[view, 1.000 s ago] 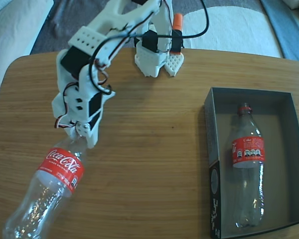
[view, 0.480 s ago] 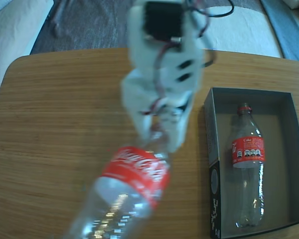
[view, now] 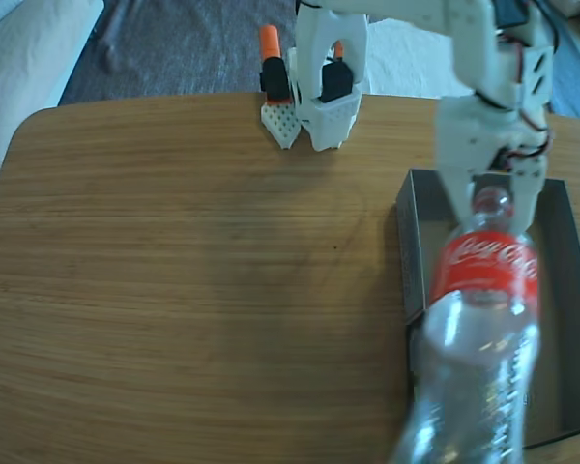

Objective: Grasp the bottles and put them in the box.

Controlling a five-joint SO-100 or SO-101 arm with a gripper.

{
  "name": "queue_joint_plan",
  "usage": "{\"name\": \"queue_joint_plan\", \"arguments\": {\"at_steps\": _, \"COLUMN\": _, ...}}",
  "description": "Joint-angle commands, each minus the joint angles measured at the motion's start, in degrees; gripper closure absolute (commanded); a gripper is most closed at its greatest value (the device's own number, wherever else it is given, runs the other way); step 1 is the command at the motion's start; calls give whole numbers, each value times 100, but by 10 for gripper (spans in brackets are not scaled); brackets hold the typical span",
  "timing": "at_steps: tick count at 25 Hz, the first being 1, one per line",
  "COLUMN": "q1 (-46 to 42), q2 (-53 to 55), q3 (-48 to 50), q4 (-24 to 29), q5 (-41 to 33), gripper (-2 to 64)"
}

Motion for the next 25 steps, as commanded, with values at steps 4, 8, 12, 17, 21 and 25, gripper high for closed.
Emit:
{"name": "queue_joint_plan", "arguments": {"at_steps": 4, "q1": -1239, "q2": 272, "q3": -299, "q4": -88, "q5": 439, "gripper": 618}}
{"name": "queue_joint_plan", "arguments": {"at_steps": 8, "q1": -1679, "q2": 246, "q3": -167, "q4": -211, "q5": 694, "gripper": 618}}
{"name": "queue_joint_plan", "arguments": {"at_steps": 12, "q1": -2039, "q2": 246, "q3": 193, "q4": -431, "q5": 756, "gripper": 618}}
{"name": "queue_joint_plan", "arguments": {"at_steps": 17, "q1": -2312, "q2": -255, "q3": 62, "q4": -615, "q5": 756, "gripper": 618}}
{"name": "queue_joint_plan", "arguments": {"at_steps": 21, "q1": -2329, "q2": -932, "q3": -352, "q4": -703, "q5": 765, "gripper": 618}}
{"name": "queue_joint_plan", "arguments": {"at_steps": 25, "q1": -2320, "q2": -1617, "q3": -923, "q4": -747, "q5": 712, "gripper": 618}}
